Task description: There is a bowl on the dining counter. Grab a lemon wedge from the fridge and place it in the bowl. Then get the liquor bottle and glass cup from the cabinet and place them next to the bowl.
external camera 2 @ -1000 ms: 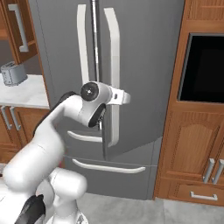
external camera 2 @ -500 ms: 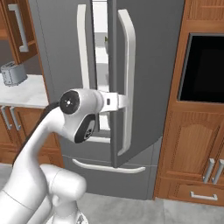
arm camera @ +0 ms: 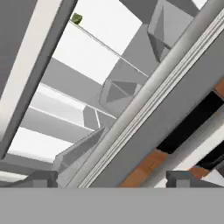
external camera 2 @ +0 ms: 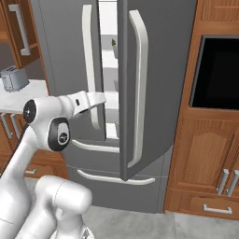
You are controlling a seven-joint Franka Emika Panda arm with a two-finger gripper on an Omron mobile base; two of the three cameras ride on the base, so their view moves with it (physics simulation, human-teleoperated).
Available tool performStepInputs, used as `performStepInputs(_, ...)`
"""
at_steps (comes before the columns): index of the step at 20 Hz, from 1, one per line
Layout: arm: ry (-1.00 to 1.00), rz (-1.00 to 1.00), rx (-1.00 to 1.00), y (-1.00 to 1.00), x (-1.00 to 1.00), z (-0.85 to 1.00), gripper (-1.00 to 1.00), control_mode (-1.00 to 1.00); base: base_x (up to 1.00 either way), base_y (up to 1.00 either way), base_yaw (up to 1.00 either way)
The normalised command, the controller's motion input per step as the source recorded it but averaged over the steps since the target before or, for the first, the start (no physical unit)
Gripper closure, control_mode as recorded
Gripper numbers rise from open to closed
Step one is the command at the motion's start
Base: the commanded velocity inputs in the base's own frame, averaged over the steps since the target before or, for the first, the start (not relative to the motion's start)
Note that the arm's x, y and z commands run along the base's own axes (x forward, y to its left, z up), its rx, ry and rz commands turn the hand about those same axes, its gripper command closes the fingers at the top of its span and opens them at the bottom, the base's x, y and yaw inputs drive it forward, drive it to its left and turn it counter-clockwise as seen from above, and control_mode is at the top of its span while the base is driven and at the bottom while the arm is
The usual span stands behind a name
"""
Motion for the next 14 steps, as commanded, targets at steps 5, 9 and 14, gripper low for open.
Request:
performStepInputs(5,0.39,-0.27,-0.25,0.21,0.9,0.36,-1.0,-1.0,0.0,0.0,0.0)
performStepInputs(9,0.48,-0.33,-0.25,0.03,0.9,0.24,-1.0,-1.0,0.0,0.0,0.0)
performStepInputs(14,0.54,-0.33,-0.29,-0.02,0.99,-0.01,-1.0,-1.0,0.0,0.0,0.0)
